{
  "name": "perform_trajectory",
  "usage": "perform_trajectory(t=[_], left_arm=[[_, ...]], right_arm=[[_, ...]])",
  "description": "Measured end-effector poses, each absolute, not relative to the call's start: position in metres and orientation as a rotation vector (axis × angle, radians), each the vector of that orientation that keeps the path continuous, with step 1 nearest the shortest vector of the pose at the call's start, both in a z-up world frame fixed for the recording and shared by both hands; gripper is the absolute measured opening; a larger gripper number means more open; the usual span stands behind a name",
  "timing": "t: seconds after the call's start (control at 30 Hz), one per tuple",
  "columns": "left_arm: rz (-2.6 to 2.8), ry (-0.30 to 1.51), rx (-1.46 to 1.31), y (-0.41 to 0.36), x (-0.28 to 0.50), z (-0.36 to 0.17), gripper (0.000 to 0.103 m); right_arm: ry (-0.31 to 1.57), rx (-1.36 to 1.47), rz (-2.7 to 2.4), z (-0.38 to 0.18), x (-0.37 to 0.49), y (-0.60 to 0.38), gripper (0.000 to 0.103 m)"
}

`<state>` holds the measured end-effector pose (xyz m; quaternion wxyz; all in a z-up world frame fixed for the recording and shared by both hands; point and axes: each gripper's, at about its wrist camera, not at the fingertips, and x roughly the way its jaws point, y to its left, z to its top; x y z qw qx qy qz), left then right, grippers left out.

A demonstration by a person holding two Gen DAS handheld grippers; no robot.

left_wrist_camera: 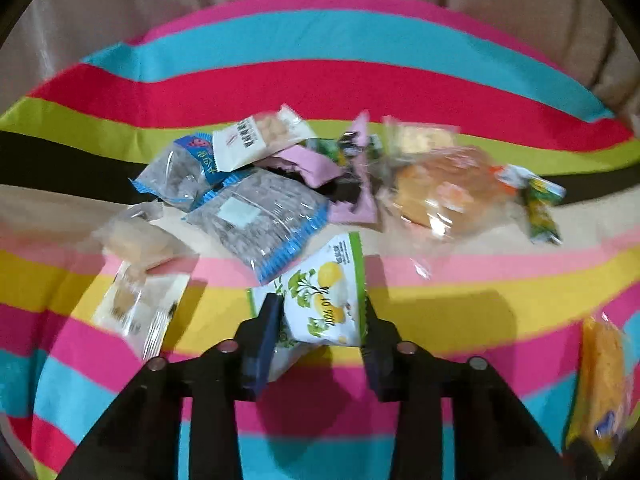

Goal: Organize snacks
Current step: 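Grasp the green-white snack packet with the left tool while the right tool grasps the yellow bread bag, then lift both held snacks off the table and carry them over the white bin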

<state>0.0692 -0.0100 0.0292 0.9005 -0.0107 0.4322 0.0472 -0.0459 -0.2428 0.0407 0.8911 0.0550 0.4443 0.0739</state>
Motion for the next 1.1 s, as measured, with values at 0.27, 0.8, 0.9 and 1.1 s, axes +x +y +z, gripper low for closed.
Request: perform_trajectory(t=[0.27,0.8,0.9,1.1], left_arm=[[0.064,0.784,-0.155,-0.006,-0.038,0.061,0.029],[0.010,0.481,-0.106,-0.019,-0.138,0.184,0.029],[0.022,0.553,-0.085,-0.014,-0.138,0.153,0.029],[-0.011,0.680,-0.040,-0.009,-0.144,0.098,0.029]], right_arm=[[0.883,0.129,0.205,0.050,-0.079,-0.240,0.048],[0.598,0.064,0.252,0.159,-0.171,-0.218,0.012],[0.779,0.058,0.226,0.103,-0.145,-0.227,0.012],[0.901,0.041,0.247,0.055,-0.146,-0.244,0.048]])
